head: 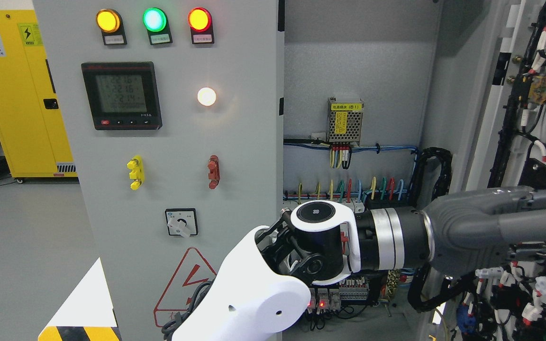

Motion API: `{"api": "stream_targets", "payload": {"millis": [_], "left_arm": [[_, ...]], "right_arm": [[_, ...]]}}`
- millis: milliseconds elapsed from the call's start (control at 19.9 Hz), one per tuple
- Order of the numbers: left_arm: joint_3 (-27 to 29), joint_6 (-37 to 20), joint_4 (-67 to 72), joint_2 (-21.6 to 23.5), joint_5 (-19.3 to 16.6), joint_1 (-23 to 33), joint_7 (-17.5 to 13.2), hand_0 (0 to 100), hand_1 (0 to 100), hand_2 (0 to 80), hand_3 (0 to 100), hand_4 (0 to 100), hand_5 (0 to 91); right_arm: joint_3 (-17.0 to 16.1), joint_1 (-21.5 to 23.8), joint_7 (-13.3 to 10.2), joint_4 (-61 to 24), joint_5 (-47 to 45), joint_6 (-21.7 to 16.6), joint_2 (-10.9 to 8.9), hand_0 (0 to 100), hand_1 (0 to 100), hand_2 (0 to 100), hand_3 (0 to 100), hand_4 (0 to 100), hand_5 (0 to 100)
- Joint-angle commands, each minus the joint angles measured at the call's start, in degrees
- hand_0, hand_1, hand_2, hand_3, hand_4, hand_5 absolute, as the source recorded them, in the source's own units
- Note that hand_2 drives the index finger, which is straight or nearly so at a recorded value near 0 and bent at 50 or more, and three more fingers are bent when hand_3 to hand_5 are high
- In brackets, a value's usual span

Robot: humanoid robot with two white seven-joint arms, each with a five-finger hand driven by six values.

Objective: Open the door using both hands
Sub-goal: 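Keep sweeping the left hand to swing the push-button door wide, then withdraw the left hand down out of the cabinet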

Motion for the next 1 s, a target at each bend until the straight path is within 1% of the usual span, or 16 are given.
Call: {"api": "stream_targets", "payload": {"millis": [0,100,150,201,351,501,602,752,802,902,952], "left_arm": [[9.30,0.62,-7.96,3.22,-0.95,5.23,0.00,12,56,0.0,0,0,0.0],[9.83,0.10,-9.90,5.86,-3.93,9.79,0.08,12,56,0.0,0,0,0.0],[10.01,-0.08,-10.78,7.35,-6.38,13.38,0.08,12,56,0.0,0,0,0.0],[10.10,-0.17,-12.01,8.32,-7.89,17.16,0.08,12,56,0.0,0,0,0.0],[10.10,-1.74,-15.52,11.40,-10.88,27.28,0.17,12,56,0.0,0,0,0.0],[10.36,-6.31,-18.08,13.60,-16.67,36.59,0.08,12,56,0.0,0,0,0.0],[11.50,-8.51,-18.08,15.27,-17.66,42.13,0.08,12,56,0.0,0,0,0.0],[11.50,-12.11,-18.08,17.82,-17.92,52.23,0.08,12,56,0.0,0,0,0.0],[11.42,-13.69,-17.74,18.61,-18.53,55.57,0.17,12,56,0.0,0,0,0.0],[11.59,-18.25,-16.51,20.45,-23.17,63.39,0.08,12,56,0.0,0,0,0.0],[11.59,-20.28,-15.28,21.42,-25.02,66.04,0.08,12,56,0.0,0,0,0.0]], "right_arm": [[-0.13,1.84,-0.02,0.00,0.00,0.04,-0.06,0,50,4,0,0,0],[-0.22,1.93,-0.02,0.00,0.00,0.04,-0.06,0,50,4,0,0,0],[-0.22,1.93,-0.02,0.00,0.00,0.04,-0.06,0,50,4,0,0,0],[-0.13,1.93,-0.02,0.00,0.00,0.04,-0.06,0,50,4,0,0,0],[-0.13,1.93,-0.02,0.00,0.00,0.04,-0.15,0,50,4,0,0,0],[-0.13,1.93,-0.02,0.00,0.00,0.04,-0.15,0,50,4,0,0,0],[-0.13,1.93,-0.02,0.00,0.00,0.04,-0.15,0,50,4,0,0,0],[-0.04,1.93,-0.02,0.00,0.00,0.04,-0.06,0,50,4,0,0,0],[-0.04,1.93,-0.02,0.00,0.00,0.04,-0.06,0,50,4,0,0,0],[-0.13,1.93,-0.02,0.00,0.00,0.04,-0.15,0,50,4,0,0,0],[-0.13,1.93,-0.02,0.00,0.00,0.04,-0.23,0,50,4,0,0,0]]}}
